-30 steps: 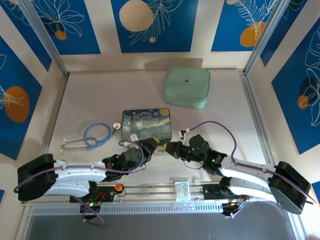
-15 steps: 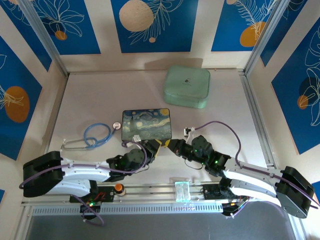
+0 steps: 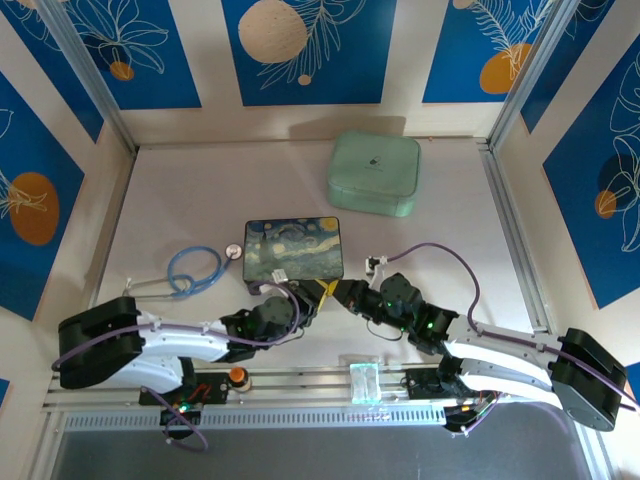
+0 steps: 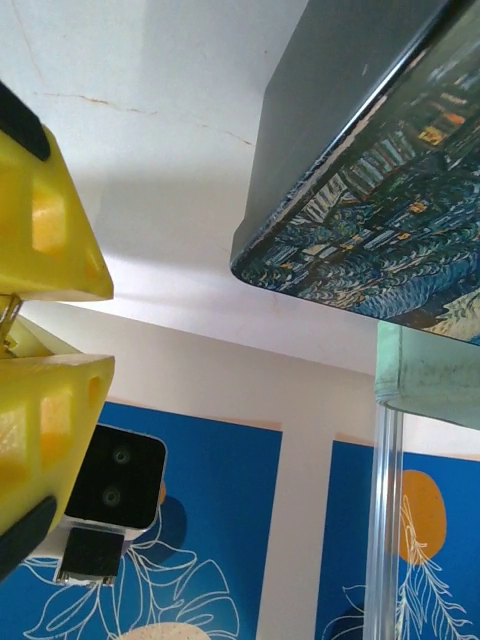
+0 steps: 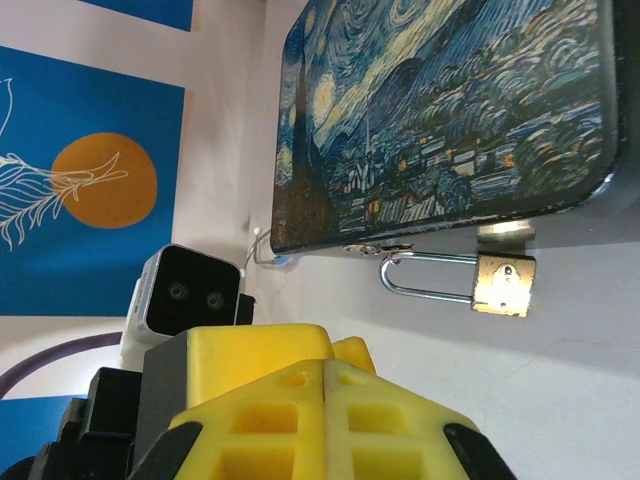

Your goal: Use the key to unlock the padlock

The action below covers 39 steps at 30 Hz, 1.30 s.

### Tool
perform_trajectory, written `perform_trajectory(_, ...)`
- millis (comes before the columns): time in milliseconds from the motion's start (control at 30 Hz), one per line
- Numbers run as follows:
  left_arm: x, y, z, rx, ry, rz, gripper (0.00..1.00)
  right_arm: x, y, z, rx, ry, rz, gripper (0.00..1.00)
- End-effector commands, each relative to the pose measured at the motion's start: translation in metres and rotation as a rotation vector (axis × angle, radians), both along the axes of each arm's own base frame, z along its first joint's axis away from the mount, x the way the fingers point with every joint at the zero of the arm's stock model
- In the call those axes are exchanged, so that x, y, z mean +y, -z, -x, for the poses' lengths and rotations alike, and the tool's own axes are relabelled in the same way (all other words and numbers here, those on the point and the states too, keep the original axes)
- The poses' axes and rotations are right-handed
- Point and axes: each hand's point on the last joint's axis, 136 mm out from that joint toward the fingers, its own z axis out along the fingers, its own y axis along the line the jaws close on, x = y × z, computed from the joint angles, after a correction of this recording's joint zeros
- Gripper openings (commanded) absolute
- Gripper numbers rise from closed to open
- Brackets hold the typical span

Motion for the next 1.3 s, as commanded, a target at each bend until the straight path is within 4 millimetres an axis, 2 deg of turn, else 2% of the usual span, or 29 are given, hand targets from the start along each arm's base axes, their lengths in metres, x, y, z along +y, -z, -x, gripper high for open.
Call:
perform_trajectory(0,-0.01,-0.021,0.001,-0.024,0.012,0.08,0.14,-0.002,-0.006,-0.004,-0.013,0.035,-0.023,0.0)
perform_trajectory(100,-0.007,-0.023,0.001,-0.029,0.009,0.061,0.09,-0.006,-0.003,-0.003,-0.009,0.045,-0.014,0.0)
perform_trajectory(200,-0.005,-0.022,0.0,-0.027,0.005,0.044,0.0,-0.005,-0.005,-0.002,-0.015,0.033,-0.006,0.0)
perform_trajectory(300,-0.003,-0.022,0.0,-0.035,0.001,0.046,0.0,-0.001,-0.007,0.002,-0.025,-0.011,0.007,0.0)
perform_trajectory(333,-0.002,-0.022,-0.001,-0.046,0.003,0.039,0.0,-0.001,-0.007,0.002,-0.029,-0.038,0.021,0.15)
perform_trajectory(367,-0.002,-0.022,-0.001,-0.062,0.009,0.023,0.0,-0.002,-0.007,0.003,-0.028,-0.07,0.036,0.37)
perform_trajectory(433,-0.001,-0.023,-0.002,-0.093,0.044,-0.04,0.0,-0.011,-0.008,0.0,-0.023,-0.11,0.029,0.68)
perform_trajectory(467,0.0,-0.028,-0.003,-0.138,0.071,-0.096,0.0,-0.018,-0.01,-0.002,-0.029,-0.131,0.019,0.76)
perform_trajectory(533,0.004,-0.038,-0.008,-0.22,0.133,-0.264,0.0,-0.031,-0.015,-0.005,-0.049,-0.166,0.0,0.82)
perform_trajectory(700,0.016,-0.071,-0.016,-0.478,0.332,-0.791,0.0,-0.036,-0.043,-0.002,-0.158,-0.304,-0.043,0.81)
perform_trajectory(767,0.017,-0.081,-0.015,-0.534,0.4,-0.904,0.0,-0.033,-0.056,-0.001,-0.215,-0.34,-0.048,0.79)
perform_trajectory(900,0.005,-0.111,-0.007,-0.719,0.424,-0.78,0.0,-0.026,-0.08,-0.001,-0.337,-0.376,-0.096,0.76)
perform_trajectory(1033,-0.003,-0.144,0.004,-0.86,0.467,-0.663,0.0,-0.02,-0.107,0.005,-0.47,-0.411,-0.176,0.66)
perform_trajectory(1200,-0.003,-0.173,0.013,-0.949,0.53,-0.575,0.0,-0.008,-0.13,0.017,-0.585,-0.481,-0.176,0.65)
perform_trajectory(1267,-0.002,-0.182,0.014,-0.962,0.531,-0.515,0.0,-0.005,-0.139,0.022,-0.624,-0.496,-0.191,0.59)
